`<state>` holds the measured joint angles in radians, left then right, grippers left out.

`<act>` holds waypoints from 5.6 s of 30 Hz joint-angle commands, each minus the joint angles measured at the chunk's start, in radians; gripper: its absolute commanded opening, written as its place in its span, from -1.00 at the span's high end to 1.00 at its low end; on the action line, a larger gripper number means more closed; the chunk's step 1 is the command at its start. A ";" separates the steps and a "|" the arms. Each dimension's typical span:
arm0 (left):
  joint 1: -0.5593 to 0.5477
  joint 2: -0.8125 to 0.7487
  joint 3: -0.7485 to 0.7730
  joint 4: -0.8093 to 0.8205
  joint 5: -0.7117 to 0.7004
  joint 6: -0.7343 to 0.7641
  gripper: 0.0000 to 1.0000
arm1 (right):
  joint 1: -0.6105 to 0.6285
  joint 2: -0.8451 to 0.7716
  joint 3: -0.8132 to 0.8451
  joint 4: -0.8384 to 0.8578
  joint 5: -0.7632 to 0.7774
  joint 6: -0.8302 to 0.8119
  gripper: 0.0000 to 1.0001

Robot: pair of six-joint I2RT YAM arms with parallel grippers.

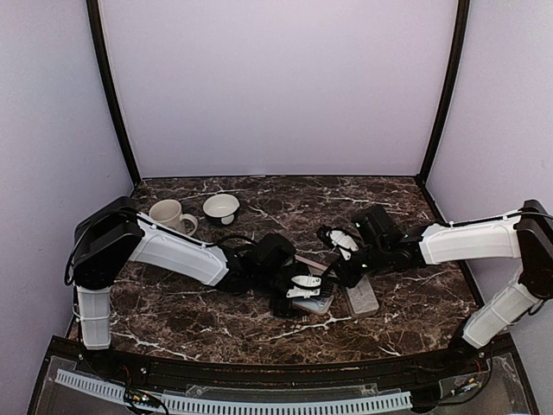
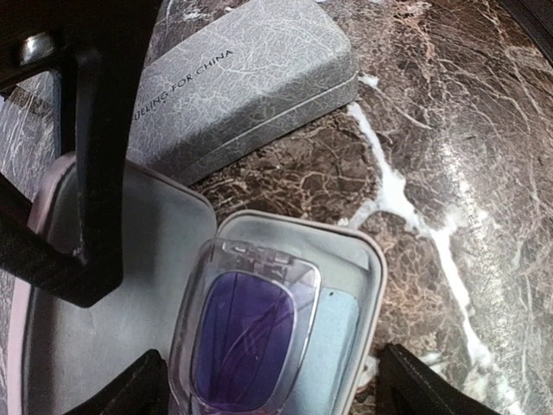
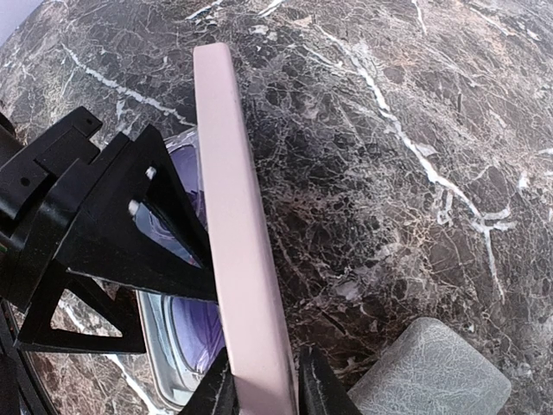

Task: Organize the sunglasses
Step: Adjust the sunglasses in the sunglasses case, then close the case with sunglasses at the center of the board.

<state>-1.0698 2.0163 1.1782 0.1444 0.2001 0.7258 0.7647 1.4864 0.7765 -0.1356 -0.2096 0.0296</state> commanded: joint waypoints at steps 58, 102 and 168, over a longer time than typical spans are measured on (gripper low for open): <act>-0.010 -0.057 -0.049 -0.016 0.028 -0.034 -0.78 | -0.005 -0.021 0.035 -0.006 -0.017 -0.013 0.55; -0.008 -0.329 -0.437 0.248 -0.263 -0.464 -0.97 | 0.008 -0.007 0.091 0.028 -0.083 0.067 -0.08; 0.015 -0.154 -0.430 0.346 -0.237 -1.002 -0.35 | 0.146 0.100 0.099 0.079 -0.027 0.175 0.71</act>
<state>-1.0367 1.8400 0.7662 0.4778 -0.0555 -0.2359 0.8795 1.5681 0.8848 -0.0792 -0.2142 0.1795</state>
